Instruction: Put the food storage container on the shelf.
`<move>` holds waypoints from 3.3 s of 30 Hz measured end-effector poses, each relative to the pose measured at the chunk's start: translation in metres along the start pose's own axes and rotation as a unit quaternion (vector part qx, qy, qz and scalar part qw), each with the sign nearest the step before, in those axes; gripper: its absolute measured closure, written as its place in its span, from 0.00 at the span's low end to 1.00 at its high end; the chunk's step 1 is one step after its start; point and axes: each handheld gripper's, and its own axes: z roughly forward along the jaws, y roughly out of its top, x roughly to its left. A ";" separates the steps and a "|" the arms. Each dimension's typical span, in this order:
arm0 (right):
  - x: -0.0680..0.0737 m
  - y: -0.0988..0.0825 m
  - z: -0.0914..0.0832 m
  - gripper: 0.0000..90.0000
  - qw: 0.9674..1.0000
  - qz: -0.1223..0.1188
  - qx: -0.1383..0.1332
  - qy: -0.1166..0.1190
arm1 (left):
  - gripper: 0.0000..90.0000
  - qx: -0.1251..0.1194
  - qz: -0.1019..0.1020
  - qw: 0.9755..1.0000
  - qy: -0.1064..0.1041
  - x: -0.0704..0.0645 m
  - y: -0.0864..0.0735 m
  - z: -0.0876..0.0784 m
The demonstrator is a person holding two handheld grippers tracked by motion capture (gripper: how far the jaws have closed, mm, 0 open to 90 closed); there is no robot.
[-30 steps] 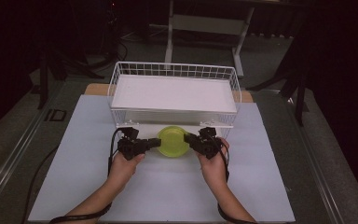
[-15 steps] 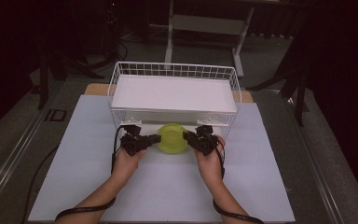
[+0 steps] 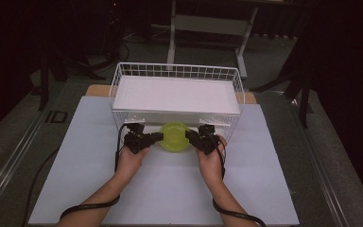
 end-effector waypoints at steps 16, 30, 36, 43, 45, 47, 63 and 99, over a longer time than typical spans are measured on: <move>-0.011 -0.003 0.005 0.86 0.998 0.055 -0.011 0.007 | 0.84 -0.034 -0.022 0.999 -0.016 0.000 -0.005 -0.001; -0.014 -0.001 0.000 0.88 0.997 0.074 -0.006 0.013 | 0.79 -0.041 -0.013 0.999 -0.002 -0.006 -0.004 -0.003; -0.022 -0.001 0.000 0.87 0.993 0.119 0.001 0.012 | 0.76 -0.043 -0.013 0.999 -0.002 -0.008 -0.001 -0.003; -0.028 -0.001 0.001 0.74 0.993 0.113 -0.012 -0.021 | 0.72 -0.041 -0.017 0.999 0.001 -0.006 -0.001 0.001; -0.029 0.000 0.001 0.75 0.993 0.112 -0.014 -0.019 | 0.72 -0.041 -0.013 0.999 0.001 -0.007 -0.002 0.002; -0.029 0.000 0.001 0.78 0.993 0.112 -0.016 -0.019 | 0.71 -0.040 -0.012 0.999 -0.001 -0.008 -0.002 0.002; -0.017 0.000 -0.004 0.58 0.997 0.058 -0.038 -0.035 | 0.65 -0.040 0.003 0.999 -0.017 -0.015 -0.002 0.001; 0.012 -0.045 -0.046 0.18 0.989 -0.124 -0.032 0.077 | 0.01 -0.059 0.152 0.981 -0.108 -0.043 -0.050 -0.064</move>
